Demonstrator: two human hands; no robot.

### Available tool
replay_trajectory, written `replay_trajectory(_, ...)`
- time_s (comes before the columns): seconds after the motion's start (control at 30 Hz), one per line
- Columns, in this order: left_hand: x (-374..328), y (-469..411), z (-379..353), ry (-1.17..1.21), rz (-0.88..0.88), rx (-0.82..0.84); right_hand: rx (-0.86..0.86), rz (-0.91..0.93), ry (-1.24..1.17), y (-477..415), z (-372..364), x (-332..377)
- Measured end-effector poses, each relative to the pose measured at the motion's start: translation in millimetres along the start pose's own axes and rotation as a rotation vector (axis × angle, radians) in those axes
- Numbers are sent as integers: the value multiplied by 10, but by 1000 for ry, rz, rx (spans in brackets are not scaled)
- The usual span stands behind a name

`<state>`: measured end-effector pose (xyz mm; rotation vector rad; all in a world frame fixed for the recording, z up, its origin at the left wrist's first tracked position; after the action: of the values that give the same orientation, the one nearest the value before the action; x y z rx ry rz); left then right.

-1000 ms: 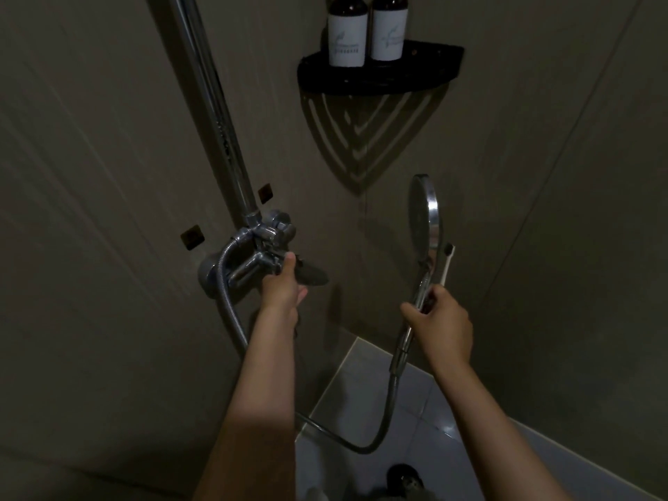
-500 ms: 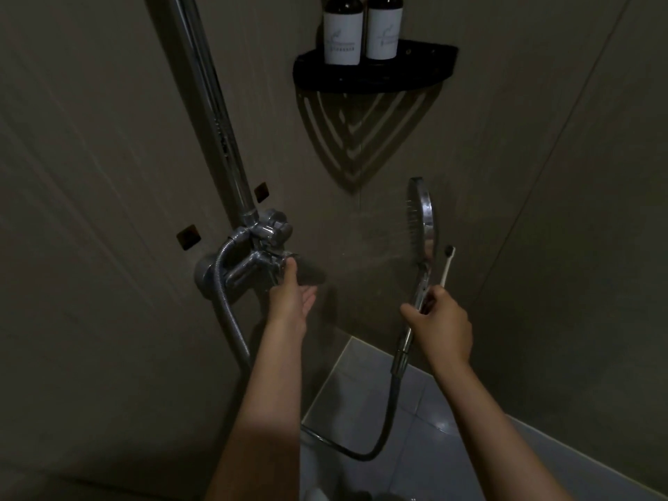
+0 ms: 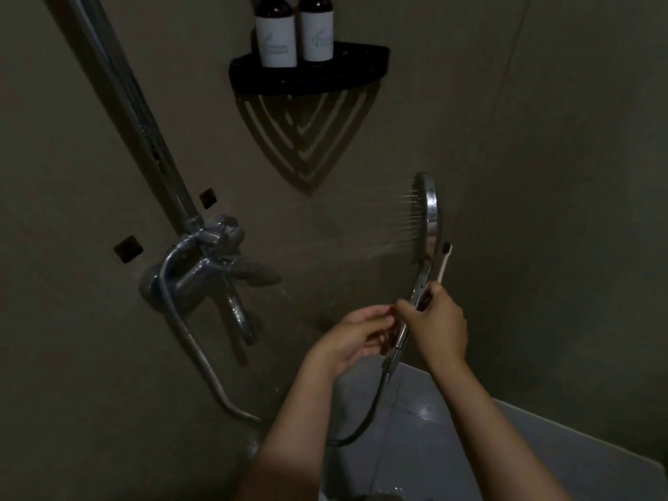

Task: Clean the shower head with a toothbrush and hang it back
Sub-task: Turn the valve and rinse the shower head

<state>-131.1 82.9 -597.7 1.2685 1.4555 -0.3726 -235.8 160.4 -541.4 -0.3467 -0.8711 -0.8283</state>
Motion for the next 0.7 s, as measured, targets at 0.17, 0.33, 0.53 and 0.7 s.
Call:
replay_trajectory(0.17,25,-96,-516,-104,-12,75,-73,-34,-41,69,398,-310)
replay_trajectory(0.33,107,-194,-1147,-232,-17,161,-170,-70,-65,199,851,-683)
replay_trajectory(0.53,358,-304,-2099,-242,-54,300,-299,-103,-69,487,1613,-1277)
replay_trajectory(0.7,667,-311,-3008,-234,-49,450,-413,-148,-95,869,2308,-1830)
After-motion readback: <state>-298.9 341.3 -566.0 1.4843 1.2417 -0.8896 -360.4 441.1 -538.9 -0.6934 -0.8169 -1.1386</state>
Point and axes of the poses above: each hand's wrist, its own y-axis away from the middle knuckle, its own z-axis out of the back of the hand, x = y × z, the point moved 6 cm from there along -y, towards the middle knuckle, and after that the axes turned 9 degrees about x, right-handed, at the moved point
